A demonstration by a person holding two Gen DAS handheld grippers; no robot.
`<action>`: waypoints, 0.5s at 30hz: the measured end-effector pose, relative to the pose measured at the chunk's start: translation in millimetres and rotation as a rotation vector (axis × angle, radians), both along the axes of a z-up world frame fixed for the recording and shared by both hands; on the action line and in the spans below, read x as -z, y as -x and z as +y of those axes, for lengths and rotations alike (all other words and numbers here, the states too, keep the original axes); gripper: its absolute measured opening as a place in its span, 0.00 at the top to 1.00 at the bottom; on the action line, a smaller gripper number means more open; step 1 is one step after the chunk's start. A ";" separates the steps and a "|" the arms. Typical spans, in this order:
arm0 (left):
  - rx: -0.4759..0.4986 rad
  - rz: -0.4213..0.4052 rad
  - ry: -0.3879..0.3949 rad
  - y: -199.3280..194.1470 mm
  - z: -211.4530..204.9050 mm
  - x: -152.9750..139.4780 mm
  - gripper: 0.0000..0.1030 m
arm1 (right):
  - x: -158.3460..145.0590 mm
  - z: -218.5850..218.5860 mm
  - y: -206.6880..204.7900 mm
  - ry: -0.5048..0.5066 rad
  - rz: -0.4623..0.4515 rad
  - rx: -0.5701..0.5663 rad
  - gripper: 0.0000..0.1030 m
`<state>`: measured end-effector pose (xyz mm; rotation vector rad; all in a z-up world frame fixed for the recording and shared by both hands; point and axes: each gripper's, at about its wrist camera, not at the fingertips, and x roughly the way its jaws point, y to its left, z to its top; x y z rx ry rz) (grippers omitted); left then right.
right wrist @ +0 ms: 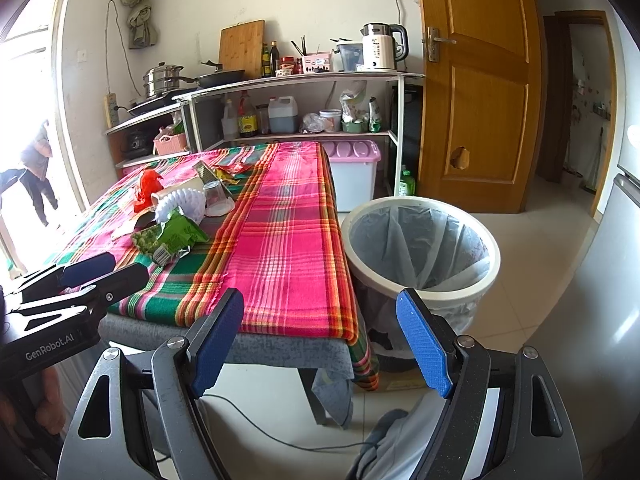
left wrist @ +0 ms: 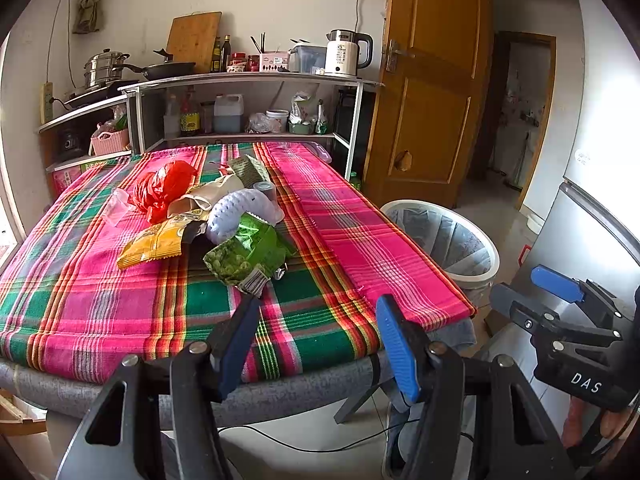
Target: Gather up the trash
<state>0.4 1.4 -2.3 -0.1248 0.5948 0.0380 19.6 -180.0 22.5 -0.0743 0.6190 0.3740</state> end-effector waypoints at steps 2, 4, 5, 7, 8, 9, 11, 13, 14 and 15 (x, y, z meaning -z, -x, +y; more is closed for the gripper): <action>0.001 0.006 -0.003 -2.7 2.3 1.5 0.39 | 0.4 1.9 -2.4 0.002 0.004 -0.009 0.23; -0.001 0.015 0.009 -3.7 7.8 1.5 0.39 | 0.6 4.8 -5.0 0.004 0.004 -0.022 0.23; -0.003 0.017 0.016 -5.0 11.7 2.0 0.39 | 0.2 6.2 -6.2 0.006 0.001 -0.027 0.23; -0.020 0.016 0.016 -6.0 18.1 2.2 0.39 | -0.1 10.8 -9.3 0.004 0.000 -0.041 0.23; -0.031 0.015 0.015 -6.1 21.5 1.6 0.39 | -0.3 13.3 -10.8 0.005 -0.001 -0.049 0.23; -0.041 0.016 0.016 -7.6 25.8 0.8 0.39 | -0.4 16.7 -12.3 0.009 -0.004 -0.060 0.23; -0.054 0.017 0.039 -10.0 37.2 0.2 0.39 | 0.2 24.6 -16.6 0.013 -0.003 -0.086 0.23; -0.074 0.013 0.056 -11.1 49.7 0.0 0.39 | 0.3 33.8 -21.8 0.013 0.001 -0.110 0.23; -0.088 0.008 0.057 -12.1 54.8 -0.5 0.39 | 0.5 38.9 -24.3 0.015 0.002 -0.124 0.23; -0.106 0.001 0.054 -12.1 60.5 -1.8 0.39 | 0.6 43.7 -26.4 0.016 0.002 -0.136 0.23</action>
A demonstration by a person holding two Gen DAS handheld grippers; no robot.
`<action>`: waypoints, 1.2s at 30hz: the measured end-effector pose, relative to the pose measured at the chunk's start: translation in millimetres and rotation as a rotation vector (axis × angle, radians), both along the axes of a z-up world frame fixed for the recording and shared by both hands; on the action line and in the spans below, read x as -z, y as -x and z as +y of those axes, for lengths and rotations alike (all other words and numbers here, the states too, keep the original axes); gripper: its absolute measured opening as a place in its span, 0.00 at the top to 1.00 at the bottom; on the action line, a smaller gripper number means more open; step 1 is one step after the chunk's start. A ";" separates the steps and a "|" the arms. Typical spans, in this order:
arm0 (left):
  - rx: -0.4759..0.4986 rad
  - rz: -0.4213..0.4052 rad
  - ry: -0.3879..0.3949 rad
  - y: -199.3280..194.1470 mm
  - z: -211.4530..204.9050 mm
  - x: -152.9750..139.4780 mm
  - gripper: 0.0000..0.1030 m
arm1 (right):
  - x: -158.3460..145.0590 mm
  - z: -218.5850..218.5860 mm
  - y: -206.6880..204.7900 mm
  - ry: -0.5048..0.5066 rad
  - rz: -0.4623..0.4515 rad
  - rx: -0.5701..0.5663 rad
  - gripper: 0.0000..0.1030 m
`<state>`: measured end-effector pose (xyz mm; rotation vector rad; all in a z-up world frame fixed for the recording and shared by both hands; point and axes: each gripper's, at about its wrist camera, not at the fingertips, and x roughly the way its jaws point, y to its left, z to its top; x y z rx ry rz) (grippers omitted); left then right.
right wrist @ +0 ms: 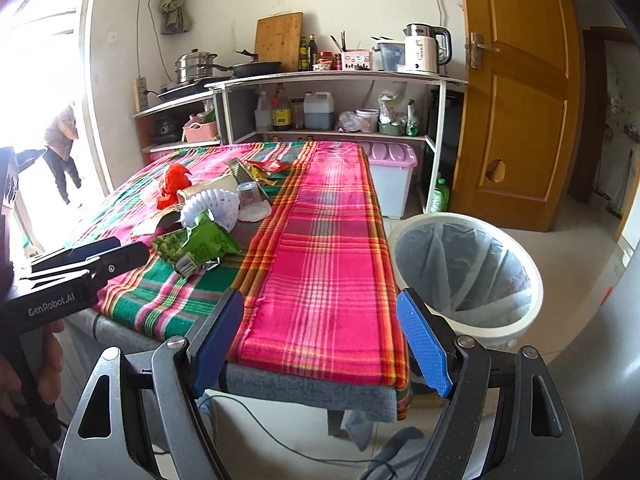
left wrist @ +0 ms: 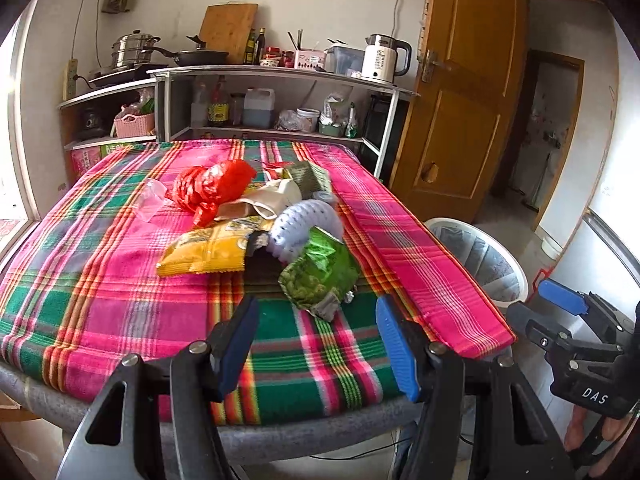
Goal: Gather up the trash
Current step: 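Grasp the green snack bag with the right tool while the left tool grasps the yellow chip bag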
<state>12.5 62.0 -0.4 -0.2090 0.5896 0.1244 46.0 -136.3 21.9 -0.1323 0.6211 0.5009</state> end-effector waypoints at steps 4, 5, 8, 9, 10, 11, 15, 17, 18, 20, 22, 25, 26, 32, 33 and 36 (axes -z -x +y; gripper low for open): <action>-0.052 -0.007 -0.005 -2.9 22.9 -4.4 0.39 | 1.3 18.7 -10.0 -0.002 0.013 -0.051 0.23; -0.062 -0.005 -0.009 -4.7 28.4 -4.8 0.38 | 1.8 24.0 -12.2 -0.002 0.017 -0.064 0.23; -0.085 0.000 -0.018 -10.4 43.0 -4.6 0.30 | 3.9 38.8 -18.2 0.003 0.024 -0.103 0.23; -0.096 0.004 -0.017 -12.8 48.0 -4.0 0.26 | 5.2 42.9 -20.6 0.005 0.029 -0.113 0.23; -0.106 0.008 -0.014 -14.7 53.9 -2.3 0.25 | 6.7 47.7 -23.3 0.009 0.033 -0.121 0.23; -0.110 0.011 -0.004 -16.8 60.4 -0.7 0.25 | 7.7 51.8 -26.1 0.012 0.035 -0.127 0.23; -0.117 0.038 0.021 -30.2 79.2 6.2 0.24 | 10.0 65.0 -35.9 0.018 0.046 -0.144 0.23; -0.103 0.048 0.042 -37.1 86.1 8.7 0.24 | 10.7 69.8 -39.3 0.021 0.045 -0.145 0.23; -0.099 0.055 0.049 -41.2 89.2 10.2 0.22 | 10.8 71.3 -41.1 0.021 0.048 -0.143 0.23; -0.087 0.066 0.052 -49.8 92.6 12.6 0.19 | 11.5 74.3 -44.7 0.024 0.052 -0.140 0.23; -0.077 0.079 0.057 -55.6 94.9 16.3 0.18 | 12.6 76.5 -47.6 0.029 0.055 -0.139 0.23; -0.071 0.105 0.052 -63.1 97.6 22.9 0.18 | 13.8 80.7 -51.6 0.035 0.059 -0.143 0.23; -0.069 0.115 0.047 -66.3 98.3 24.9 0.18 | 14.4 82.1 -52.8 0.037 0.061 -0.145 0.23; -0.057 0.188 0.071 -78.1 101.7 37.7 0.18 | 17.4 91.2 -63.0 0.040 0.072 -0.165 0.23; -0.056 0.192 0.064 -79.5 101.5 37.8 0.18 | 17.7 93.1 -65.2 0.037 0.076 -0.170 0.23; -0.056 0.210 0.016 -82.8 96.2 38.5 0.26 | 18.2 97.5 -70.6 0.028 0.090 -0.181 0.23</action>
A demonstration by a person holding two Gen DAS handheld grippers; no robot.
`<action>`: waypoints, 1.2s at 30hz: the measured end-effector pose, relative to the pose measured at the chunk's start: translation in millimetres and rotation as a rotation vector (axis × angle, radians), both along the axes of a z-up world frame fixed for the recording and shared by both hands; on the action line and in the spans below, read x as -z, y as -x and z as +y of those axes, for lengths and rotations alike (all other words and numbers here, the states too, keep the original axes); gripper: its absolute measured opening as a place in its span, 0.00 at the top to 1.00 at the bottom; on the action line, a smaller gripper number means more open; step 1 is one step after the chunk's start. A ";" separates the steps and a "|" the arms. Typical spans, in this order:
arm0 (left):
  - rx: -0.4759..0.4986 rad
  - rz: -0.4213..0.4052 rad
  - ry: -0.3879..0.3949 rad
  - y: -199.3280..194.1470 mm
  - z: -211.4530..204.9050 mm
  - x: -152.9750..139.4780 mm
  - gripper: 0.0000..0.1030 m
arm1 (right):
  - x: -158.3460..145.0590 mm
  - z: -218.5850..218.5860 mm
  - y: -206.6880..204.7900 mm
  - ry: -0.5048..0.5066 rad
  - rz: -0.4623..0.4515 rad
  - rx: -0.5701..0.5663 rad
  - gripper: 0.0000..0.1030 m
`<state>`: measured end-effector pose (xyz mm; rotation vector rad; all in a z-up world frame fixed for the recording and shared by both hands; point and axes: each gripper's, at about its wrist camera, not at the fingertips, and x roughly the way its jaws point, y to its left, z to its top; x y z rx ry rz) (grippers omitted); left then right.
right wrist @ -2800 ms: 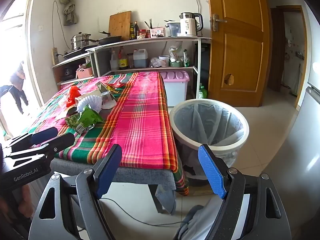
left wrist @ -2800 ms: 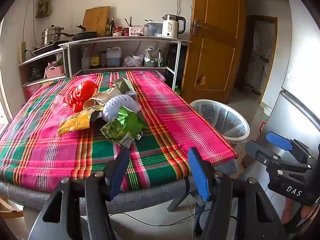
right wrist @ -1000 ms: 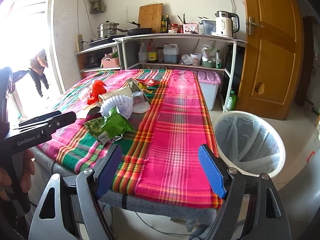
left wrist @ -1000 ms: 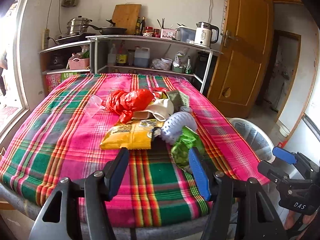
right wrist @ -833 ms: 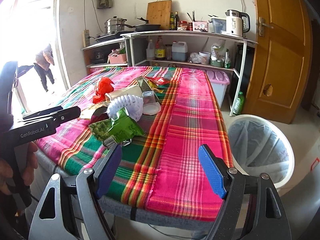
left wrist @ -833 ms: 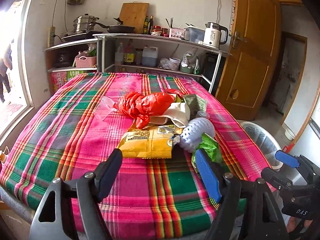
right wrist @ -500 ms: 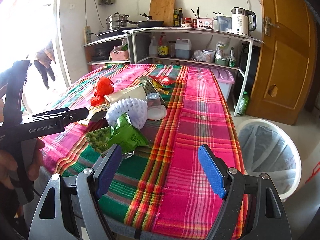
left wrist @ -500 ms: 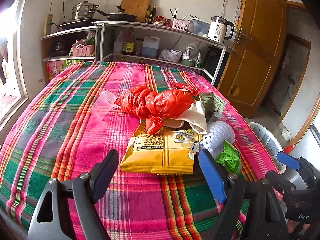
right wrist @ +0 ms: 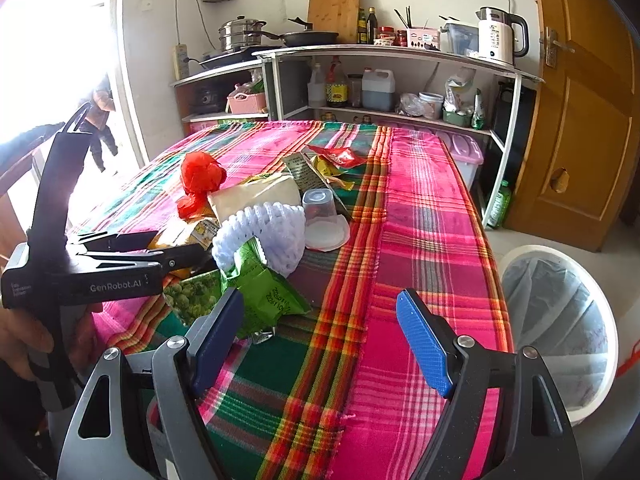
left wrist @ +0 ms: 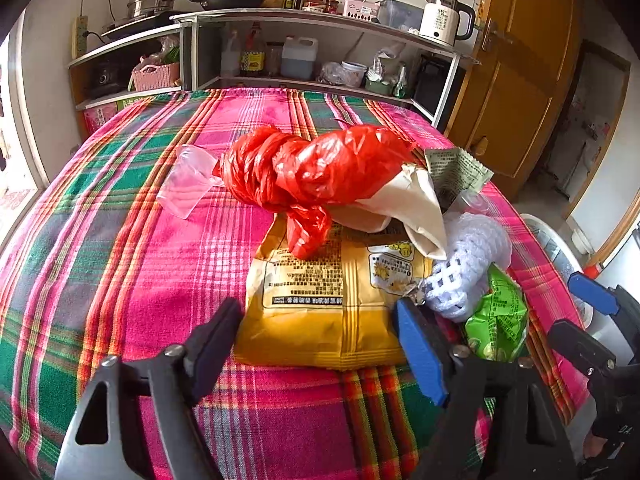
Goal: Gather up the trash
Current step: 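Grasp the green snack bag with the right tool while the left tool grasps the yellow chip bag, then carry both held bags over the white trash bin with both tools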
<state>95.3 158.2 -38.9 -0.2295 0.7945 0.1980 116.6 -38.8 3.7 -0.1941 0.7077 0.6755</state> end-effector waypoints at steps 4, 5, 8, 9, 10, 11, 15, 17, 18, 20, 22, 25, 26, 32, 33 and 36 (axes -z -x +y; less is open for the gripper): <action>-0.008 -0.013 0.003 5.4 0.1 -1.1 0.32 | 0.4 7.1 -4.4 -0.011 0.020 -0.025 0.23; -0.013 -0.020 0.011 7.5 2.4 -1.7 0.34 | 0.8 9.5 -5.7 -0.014 0.027 -0.033 0.23; -0.022 -0.036 0.021 14.5 6.2 -2.9 0.39 | 3.5 17.4 -8.0 -0.026 0.062 -0.066 0.23; -0.024 -0.040 0.019 17.3 6.8 -3.1 0.50 | 5.5 20.5 -9.4 -0.030 0.083 -0.076 0.23; -0.034 -0.043 0.005 20.4 7.0 -2.9 0.52 | 7.8 22.6 -10.5 -0.032 0.103 -0.085 0.23; -0.037 -0.045 0.008 23.5 8.6 -2.5 0.55 | 10.8 25.6 -11.4 -0.034 0.126 -0.097 0.23; -0.052 -0.056 0.040 34.7 18.1 -0.3 0.73 | 22.8 35.3 -10.9 -0.025 0.184 -0.125 0.23; -0.051 -0.063 0.055 39.4 20.3 1.0 0.77 | 27.5 38.6 -9.8 -0.007 0.200 -0.123 0.24; -0.050 -0.065 0.057 41.5 19.9 1.3 0.78 | 26.4 38.7 -8.2 -0.002 0.193 -0.119 0.26; -0.048 -0.069 0.063 44.8 20.6 1.3 0.82 | 25.0 37.7 -7.2 -0.011 0.209 -0.117 0.43; -0.046 -0.075 0.070 47.8 20.9 0.6 0.83 | 23.5 35.4 -6.5 -0.018 0.224 -0.106 0.55; -0.042 -0.080 0.077 51.3 19.6 -0.2 0.87 | 21.0 30.4 -5.9 -0.022 0.225 -0.098 0.62; -0.041 -0.083 0.080 52.9 18.8 -0.1 0.95 | 20.5 28.3 -5.2 -0.027 0.225 -0.096 0.63; -0.026 -0.092 0.080 57.4 9.6 -3.4 0.98 | 18.7 14.4 -1.8 -0.045 0.228 -0.073 0.65; -0.024 -0.093 0.079 57.6 8.5 -4.1 0.98 | 18.7 11.9 -1.3 -0.050 0.232 -0.070 0.65; -0.038 -0.109 0.067 60.0 6.7 -9.5 0.99 | 16.4 5.7 -0.3 -0.059 0.231 -0.062 0.65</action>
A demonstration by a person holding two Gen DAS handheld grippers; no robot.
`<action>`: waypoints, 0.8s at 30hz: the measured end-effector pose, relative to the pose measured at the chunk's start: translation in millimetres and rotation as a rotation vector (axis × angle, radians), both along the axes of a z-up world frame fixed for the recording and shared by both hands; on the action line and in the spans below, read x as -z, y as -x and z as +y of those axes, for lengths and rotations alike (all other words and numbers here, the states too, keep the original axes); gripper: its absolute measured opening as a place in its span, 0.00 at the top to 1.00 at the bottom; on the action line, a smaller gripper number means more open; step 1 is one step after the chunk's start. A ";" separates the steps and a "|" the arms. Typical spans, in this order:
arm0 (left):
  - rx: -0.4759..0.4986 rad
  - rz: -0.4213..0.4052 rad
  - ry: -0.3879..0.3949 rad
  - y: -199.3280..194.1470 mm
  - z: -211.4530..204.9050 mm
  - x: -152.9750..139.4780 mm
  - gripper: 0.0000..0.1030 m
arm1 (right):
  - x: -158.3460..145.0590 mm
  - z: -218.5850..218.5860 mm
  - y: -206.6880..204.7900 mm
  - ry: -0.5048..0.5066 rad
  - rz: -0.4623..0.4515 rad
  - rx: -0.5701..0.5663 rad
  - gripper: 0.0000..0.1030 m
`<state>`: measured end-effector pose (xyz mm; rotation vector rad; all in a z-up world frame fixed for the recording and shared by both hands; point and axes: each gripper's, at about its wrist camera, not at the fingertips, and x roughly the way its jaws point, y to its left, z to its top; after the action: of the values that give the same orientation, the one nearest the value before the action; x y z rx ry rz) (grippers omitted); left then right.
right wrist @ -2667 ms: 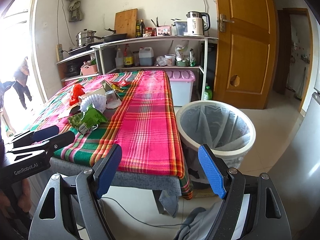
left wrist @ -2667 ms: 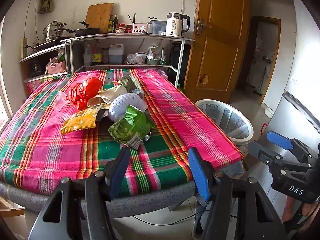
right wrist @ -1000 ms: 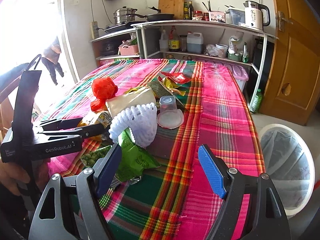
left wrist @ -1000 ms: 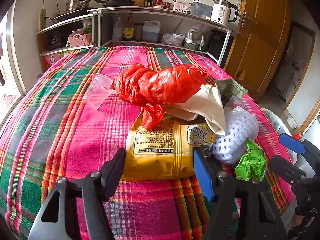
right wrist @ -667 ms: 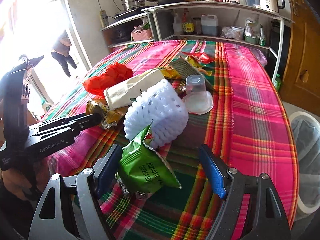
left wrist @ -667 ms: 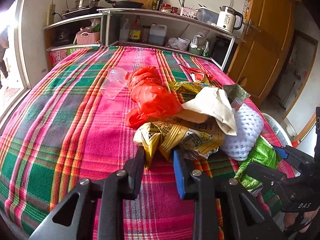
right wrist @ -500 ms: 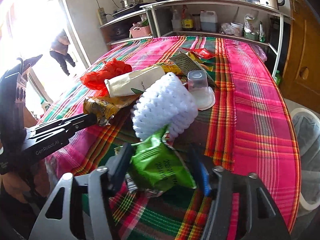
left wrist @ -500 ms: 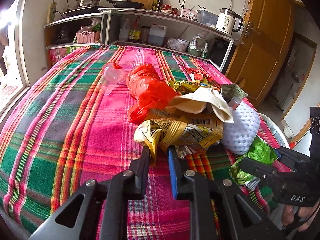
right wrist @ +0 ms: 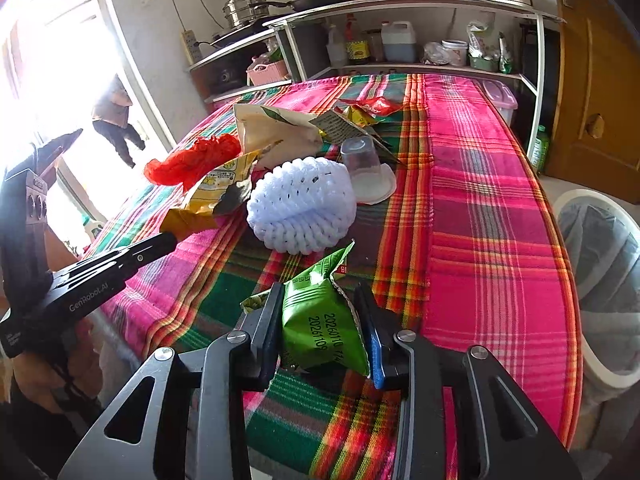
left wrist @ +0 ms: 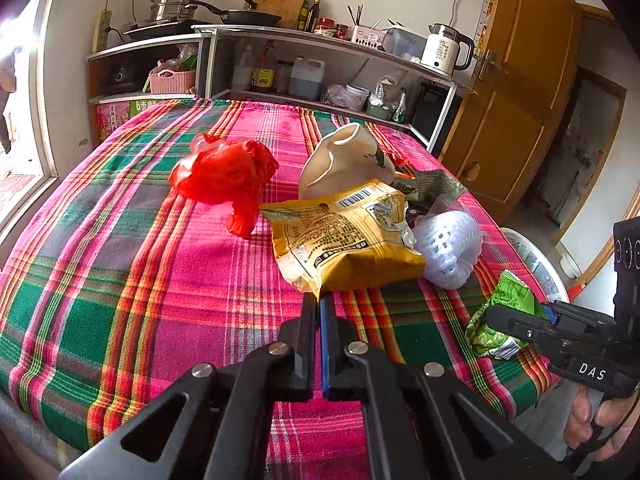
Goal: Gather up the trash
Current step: 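Carry both held bags over the white trash bin with both tools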
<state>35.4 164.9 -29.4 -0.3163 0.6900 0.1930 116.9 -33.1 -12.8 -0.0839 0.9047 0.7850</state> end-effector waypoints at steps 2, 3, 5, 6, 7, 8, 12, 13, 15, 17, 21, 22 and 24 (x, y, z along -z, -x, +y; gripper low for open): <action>-0.002 -0.007 -0.003 1.0 -1.2 -4.2 0.99 | -3.0 -5.1 -0.9 -0.011 -0.001 0.007 0.65; -0.002 -0.010 -0.007 1.8 -2.9 -6.2 0.99 | -4.4 -7.6 -0.6 -0.016 -0.004 0.011 0.65; 0.004 -0.020 -0.011 4.0 -6.3 -10.2 0.99 | -7.8 -12.0 -0.3 -0.026 -0.007 0.017 0.66; 0.006 -0.024 -0.014 4.8 -8.2 -12.6 0.99 | -9.7 -14.5 0.0 -0.033 -0.012 0.021 0.66; 0.010 -0.028 -0.016 5.4 -10.4 -14.9 0.99 | -11.6 -16.6 0.8 -0.038 -0.016 0.025 0.66; 0.013 -0.032 -0.019 6.1 -13.7 -17.4 0.99 | -13.4 -18.4 0.7 -0.044 -0.018 0.028 0.66; 0.033 -0.050 -0.031 5.2 -25.7 -27.6 0.99 | -21.8 -29.1 -1.0 -0.066 -0.035 0.048 0.66; 0.041 -0.055 -0.033 4.4 -29.0 -30.3 0.99 | -23.9 -31.9 -1.2 -0.071 -0.039 0.053 0.66; 0.058 -0.066 -0.040 2.4 -36.7 -36.3 0.99 | -28.5 -40.1 -1.7 -0.080 -0.052 0.068 0.66; 0.079 -0.078 -0.044 -0.9 -44.6 -42.7 0.99 | -33.3 -48.9 -3.8 -0.091 -0.065 0.085 0.66; 0.132 -0.100 -0.057 -12.3 -62.9 -54.3 0.99 | -38.7 -69.3 -9.6 -0.098 -0.081 0.129 0.66; 0.147 -0.104 -0.060 -15.6 -68.0 -56.7 0.99 | -39.9 -75.2 -11.4 -0.099 -0.084 0.141 0.66; 0.177 -0.107 -0.065 -24.8 -79.0 -59.8 0.99 | -41.1 -87.4 -15.5 -0.099 -0.091 0.168 0.66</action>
<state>60.2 85.9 30.3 -0.2004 0.6014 0.0297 132.4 -120.5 28.4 0.0426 0.7746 0.6624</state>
